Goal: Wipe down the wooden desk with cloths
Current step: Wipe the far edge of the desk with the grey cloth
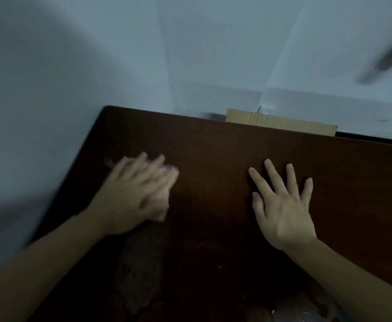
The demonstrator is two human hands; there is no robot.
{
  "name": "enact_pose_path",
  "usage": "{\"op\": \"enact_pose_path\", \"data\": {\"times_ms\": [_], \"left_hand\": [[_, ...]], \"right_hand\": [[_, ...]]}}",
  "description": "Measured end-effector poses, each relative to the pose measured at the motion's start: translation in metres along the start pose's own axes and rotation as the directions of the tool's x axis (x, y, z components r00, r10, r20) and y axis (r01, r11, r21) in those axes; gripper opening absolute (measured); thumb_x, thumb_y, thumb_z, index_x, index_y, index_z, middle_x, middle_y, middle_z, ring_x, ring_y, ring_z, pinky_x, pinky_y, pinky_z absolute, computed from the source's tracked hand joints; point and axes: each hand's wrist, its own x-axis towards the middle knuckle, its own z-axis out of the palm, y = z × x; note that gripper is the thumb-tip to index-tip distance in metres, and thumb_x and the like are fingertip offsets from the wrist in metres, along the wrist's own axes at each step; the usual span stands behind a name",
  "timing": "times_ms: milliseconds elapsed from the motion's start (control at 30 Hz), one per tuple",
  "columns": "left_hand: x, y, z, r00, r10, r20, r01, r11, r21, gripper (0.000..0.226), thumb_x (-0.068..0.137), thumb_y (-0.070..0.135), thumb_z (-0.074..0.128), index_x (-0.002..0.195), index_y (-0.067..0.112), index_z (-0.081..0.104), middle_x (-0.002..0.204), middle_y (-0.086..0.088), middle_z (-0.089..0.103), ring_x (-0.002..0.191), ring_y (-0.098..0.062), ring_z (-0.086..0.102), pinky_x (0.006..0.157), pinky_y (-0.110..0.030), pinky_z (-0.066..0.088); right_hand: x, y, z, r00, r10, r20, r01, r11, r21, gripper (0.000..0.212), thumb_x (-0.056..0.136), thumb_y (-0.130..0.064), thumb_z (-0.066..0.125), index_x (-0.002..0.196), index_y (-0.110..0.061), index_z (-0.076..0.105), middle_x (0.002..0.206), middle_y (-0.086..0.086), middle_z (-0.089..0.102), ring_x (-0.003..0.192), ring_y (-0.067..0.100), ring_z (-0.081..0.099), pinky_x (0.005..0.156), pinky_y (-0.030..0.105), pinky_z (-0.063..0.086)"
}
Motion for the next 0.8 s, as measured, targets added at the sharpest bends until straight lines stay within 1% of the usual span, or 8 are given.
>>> {"op": "enact_pose_path", "data": {"times_ms": [100, 233, 400, 500, 567, 633, 700, 800], "left_hand": [[0.03, -0.029, -0.003, 0.955, -0.295, 0.014, 0.295, 0.953, -0.064, 0.075, 0.084, 0.081, 0.0, 0.154, 0.055, -0.01, 0.17, 0.01, -0.003, 0.157, -0.025, -0.002, 0.123, -0.047, -0.004], [0.032, -0.015, -0.005, 0.928, -0.371, 0.032, 0.372, 0.924, -0.093, 0.079, 0.084, 0.077, -0.002, 0.158, 0.05, -0.002, 0.17, 0.007, -0.003, 0.157, -0.028, -0.003, 0.123, -0.051, -0.006], [-0.024, 0.056, 0.0, 0.991, -0.132, -0.018, 0.13, 0.989, -0.071, 0.068, 0.096, 0.064, 0.026, 0.16, 0.04, 0.022, 0.167, -0.002, 0.024, 0.153, -0.037, 0.022, 0.119, -0.056, 0.013], [-0.058, 0.085, 0.007, 0.999, 0.029, 0.03, -0.027, 0.997, -0.066, 0.064, 0.103, 0.065, 0.016, 0.161, 0.038, 0.02, 0.169, 0.0, 0.02, 0.155, -0.033, 0.014, 0.119, -0.055, 0.013], [-0.06, 0.078, 0.008, 0.997, 0.058, 0.049, -0.056, 0.997, -0.049, 0.068, 0.1, 0.071, 0.011, 0.161, 0.042, 0.018, 0.169, 0.003, 0.019, 0.155, -0.031, 0.014, 0.119, -0.053, 0.013], [-0.048, 0.062, 0.005, 0.998, -0.028, 0.055, 0.031, 0.998, -0.054, 0.07, 0.095, 0.075, 0.002, 0.159, 0.049, 0.012, 0.168, 0.006, 0.013, 0.155, -0.03, 0.013, 0.12, -0.051, 0.009], [-0.027, 0.049, 0.001, 0.976, -0.216, 0.026, 0.218, 0.971, -0.096, 0.071, 0.089, 0.08, -0.007, 0.155, 0.055, -0.004, 0.168, 0.01, -0.001, 0.157, -0.028, 0.002, 0.122, -0.049, -0.001], [0.005, 0.053, -0.001, 0.908, -0.417, 0.041, 0.418, 0.899, -0.128, 0.077, 0.085, 0.077, -0.003, 0.157, 0.051, -0.007, 0.17, 0.008, -0.009, 0.156, -0.026, -0.01, 0.122, -0.051, -0.008]], "right_hand": [[-0.001, 0.0, 0.001, 1.0, -0.002, -0.014, 0.002, 1.0, 0.024, 0.07, 0.093, -0.057, -0.004, 0.16, -0.042, 0.01, 0.17, -0.005, -0.003, 0.154, 0.035, -0.015, 0.119, 0.065, -0.01], [-0.001, 0.0, 0.001, 1.0, -0.005, -0.016, 0.005, 1.0, 0.02, 0.072, 0.091, -0.058, -0.006, 0.16, -0.042, 0.008, 0.17, -0.005, -0.004, 0.154, 0.035, -0.014, 0.119, 0.065, -0.01], [-0.001, -0.001, 0.0, 1.0, -0.003, -0.011, 0.003, 1.0, 0.003, 0.073, 0.091, -0.058, -0.007, 0.16, -0.042, 0.008, 0.17, -0.004, -0.003, 0.154, 0.036, -0.013, 0.119, 0.066, -0.009], [-0.002, -0.001, -0.001, 1.0, -0.007, -0.014, 0.007, 1.0, -0.006, 0.073, 0.091, -0.057, -0.006, 0.161, -0.041, 0.009, 0.171, -0.002, -0.001, 0.155, 0.037, -0.011, 0.118, 0.067, -0.007], [-0.002, 0.0, -0.001, 1.0, -0.008, -0.018, 0.008, 1.0, -0.005, 0.073, 0.091, -0.057, -0.006, 0.16, -0.041, 0.01, 0.171, -0.002, -0.001, 0.155, 0.038, -0.01, 0.118, 0.067, -0.006], [-0.001, 0.0, -0.001, 1.0, -0.008, -0.01, 0.007, 1.0, -0.003, 0.068, 0.094, -0.055, -0.004, 0.16, -0.042, 0.008, 0.17, -0.003, -0.002, 0.155, 0.037, -0.012, 0.119, 0.067, -0.007], [0.0, 0.0, -0.002, 1.0, -0.001, -0.004, 0.001, 1.0, 0.004, 0.06, 0.101, -0.051, 0.003, 0.16, -0.041, 0.006, 0.17, -0.003, -0.005, 0.154, 0.037, -0.014, 0.119, 0.067, -0.008], [0.0, 0.001, -0.003, 1.0, -0.004, -0.003, 0.004, 1.0, -0.002, 0.058, 0.103, -0.049, 0.012, 0.16, -0.041, 0.004, 0.17, -0.003, -0.007, 0.154, 0.037, -0.015, 0.119, 0.068, -0.008]]}}
